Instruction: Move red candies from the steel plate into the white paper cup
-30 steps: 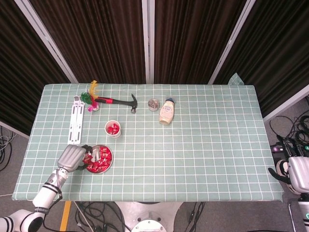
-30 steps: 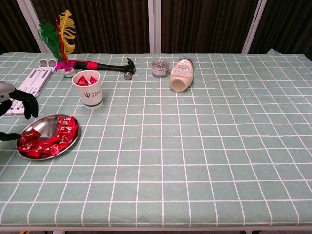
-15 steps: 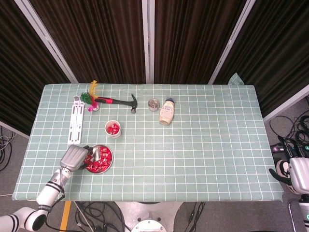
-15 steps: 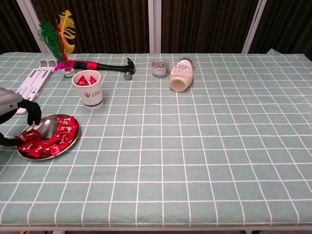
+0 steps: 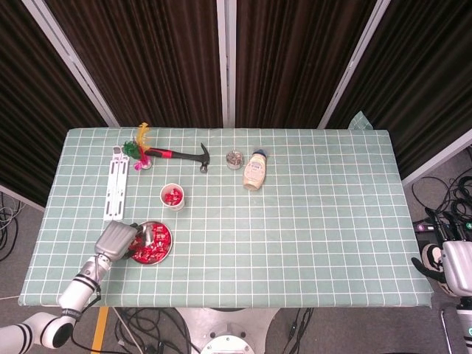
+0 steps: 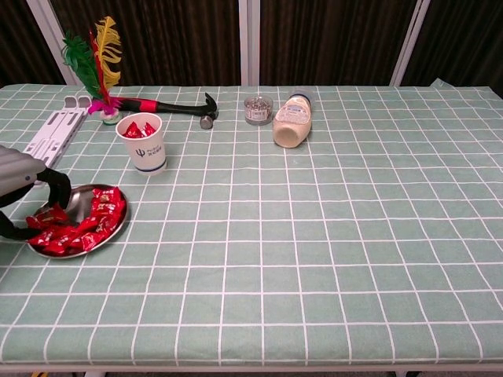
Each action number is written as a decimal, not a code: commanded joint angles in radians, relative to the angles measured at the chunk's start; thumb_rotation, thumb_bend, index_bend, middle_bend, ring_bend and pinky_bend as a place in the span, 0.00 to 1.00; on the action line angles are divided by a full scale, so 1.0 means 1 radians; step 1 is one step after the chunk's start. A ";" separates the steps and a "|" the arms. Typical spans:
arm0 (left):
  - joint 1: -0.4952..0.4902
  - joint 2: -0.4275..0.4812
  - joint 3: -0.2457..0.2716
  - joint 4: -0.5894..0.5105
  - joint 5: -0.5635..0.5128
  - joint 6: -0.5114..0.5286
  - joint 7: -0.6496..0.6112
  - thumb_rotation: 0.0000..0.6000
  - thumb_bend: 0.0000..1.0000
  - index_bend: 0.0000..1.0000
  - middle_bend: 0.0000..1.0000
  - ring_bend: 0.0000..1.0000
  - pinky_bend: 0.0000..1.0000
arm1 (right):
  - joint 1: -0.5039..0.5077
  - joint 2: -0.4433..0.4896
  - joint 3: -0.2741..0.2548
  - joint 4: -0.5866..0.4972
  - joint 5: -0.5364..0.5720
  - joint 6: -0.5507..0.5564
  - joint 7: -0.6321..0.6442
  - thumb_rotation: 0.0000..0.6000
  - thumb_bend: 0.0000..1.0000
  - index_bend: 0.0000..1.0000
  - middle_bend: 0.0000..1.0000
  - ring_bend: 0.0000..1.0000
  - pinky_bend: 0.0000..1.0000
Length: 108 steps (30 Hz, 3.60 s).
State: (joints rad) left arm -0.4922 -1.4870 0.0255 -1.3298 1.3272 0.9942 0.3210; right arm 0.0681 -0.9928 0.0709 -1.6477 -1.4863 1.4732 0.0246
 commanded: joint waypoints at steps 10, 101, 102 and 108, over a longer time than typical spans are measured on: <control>0.000 -0.021 -0.001 0.045 0.018 -0.007 -0.046 1.00 0.35 0.58 0.63 0.82 1.00 | 0.001 0.001 0.001 -0.002 0.000 -0.001 -0.002 1.00 0.10 0.06 0.24 0.09 0.29; -0.094 -0.005 -0.031 0.007 0.070 0.025 -0.206 1.00 0.27 0.44 0.49 0.78 1.00 | -0.009 0.007 -0.004 -0.016 -0.008 0.016 -0.010 1.00 0.10 0.06 0.24 0.09 0.30; -0.099 -0.010 -0.033 0.013 0.065 0.013 -0.204 1.00 0.27 0.44 0.49 0.78 1.00 | -0.009 0.008 -0.004 -0.016 -0.007 0.016 -0.011 1.00 0.10 0.06 0.24 0.09 0.30; -0.108 -0.027 -0.035 0.035 0.050 -0.025 -0.193 1.00 0.28 0.44 0.49 0.78 1.00 | -0.008 0.008 -0.002 -0.018 -0.003 0.013 -0.014 1.00 0.10 0.06 0.24 0.09 0.30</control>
State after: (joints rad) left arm -0.5988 -1.5126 -0.0093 -1.2957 1.3786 0.9713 0.1261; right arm 0.0597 -0.9844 0.0688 -1.6657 -1.4887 1.4857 0.0103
